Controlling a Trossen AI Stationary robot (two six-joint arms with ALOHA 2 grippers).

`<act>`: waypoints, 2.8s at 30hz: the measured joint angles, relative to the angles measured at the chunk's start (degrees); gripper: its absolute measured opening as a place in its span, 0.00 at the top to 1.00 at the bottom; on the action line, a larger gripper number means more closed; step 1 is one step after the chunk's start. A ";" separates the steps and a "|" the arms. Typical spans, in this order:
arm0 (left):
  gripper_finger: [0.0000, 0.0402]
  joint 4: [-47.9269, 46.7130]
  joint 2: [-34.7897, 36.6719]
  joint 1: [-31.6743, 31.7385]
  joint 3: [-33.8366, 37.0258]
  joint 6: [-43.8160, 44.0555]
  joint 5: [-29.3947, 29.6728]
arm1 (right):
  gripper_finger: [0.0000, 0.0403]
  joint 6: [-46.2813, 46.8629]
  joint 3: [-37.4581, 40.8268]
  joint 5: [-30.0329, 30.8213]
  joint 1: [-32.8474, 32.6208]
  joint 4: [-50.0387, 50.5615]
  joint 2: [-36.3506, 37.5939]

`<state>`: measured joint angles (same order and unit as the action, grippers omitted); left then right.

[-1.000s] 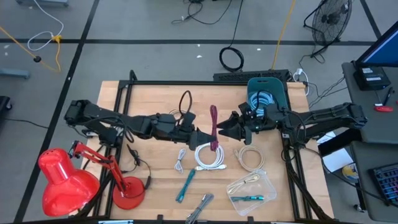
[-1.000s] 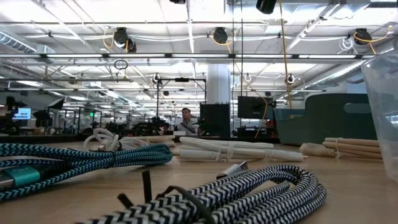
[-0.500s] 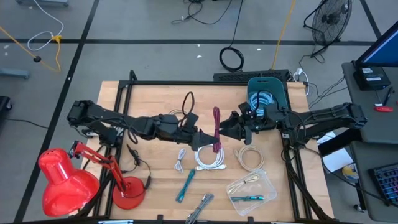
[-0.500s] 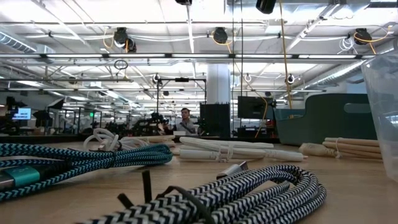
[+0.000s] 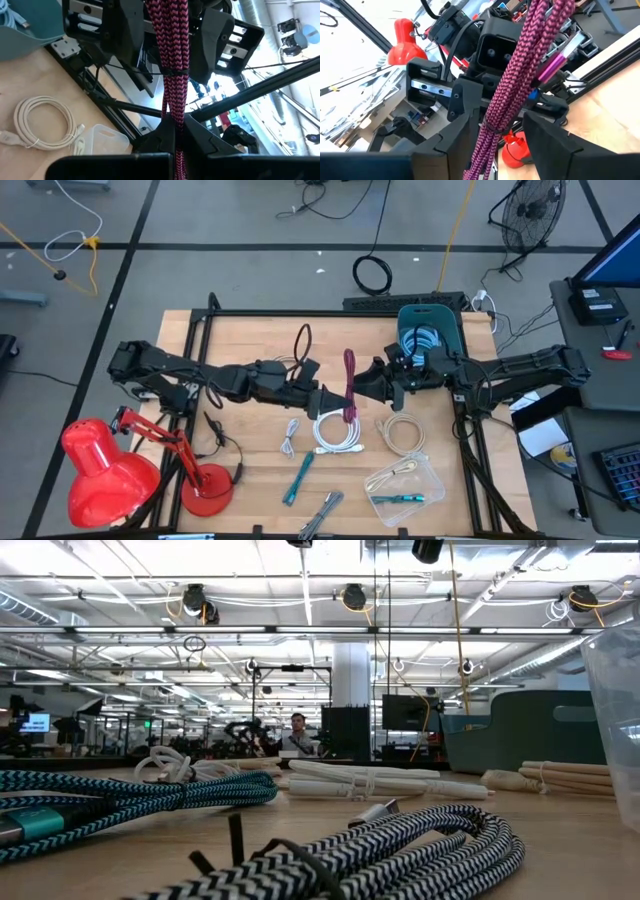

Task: Pick & Place USB Port
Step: Put the red charger cable into the transparent bin

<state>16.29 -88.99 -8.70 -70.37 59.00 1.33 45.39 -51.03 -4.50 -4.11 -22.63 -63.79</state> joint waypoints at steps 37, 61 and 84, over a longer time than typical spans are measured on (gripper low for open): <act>0.89 0.35 0.02 0.38 0.00 -0.26 -1.16 | 0.91 -0.01 0.00 -1.49 0.01 -0.73 0.04; 0.88 16.64 0.00 -1.72 0.04 -8.85 -6.98 | 0.92 3.08 0.00 -11.25 -0.19 -11.48 0.92; 0.97 11.78 0.22 -1.54 -0.07 -6.14 -4.41 | 0.65 0.99 0.09 -8.93 -1.78 -12.40 0.96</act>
<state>28.08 -88.77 -10.24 -70.43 52.86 -3.08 46.38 -50.94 -13.43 -5.88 -35.03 -62.83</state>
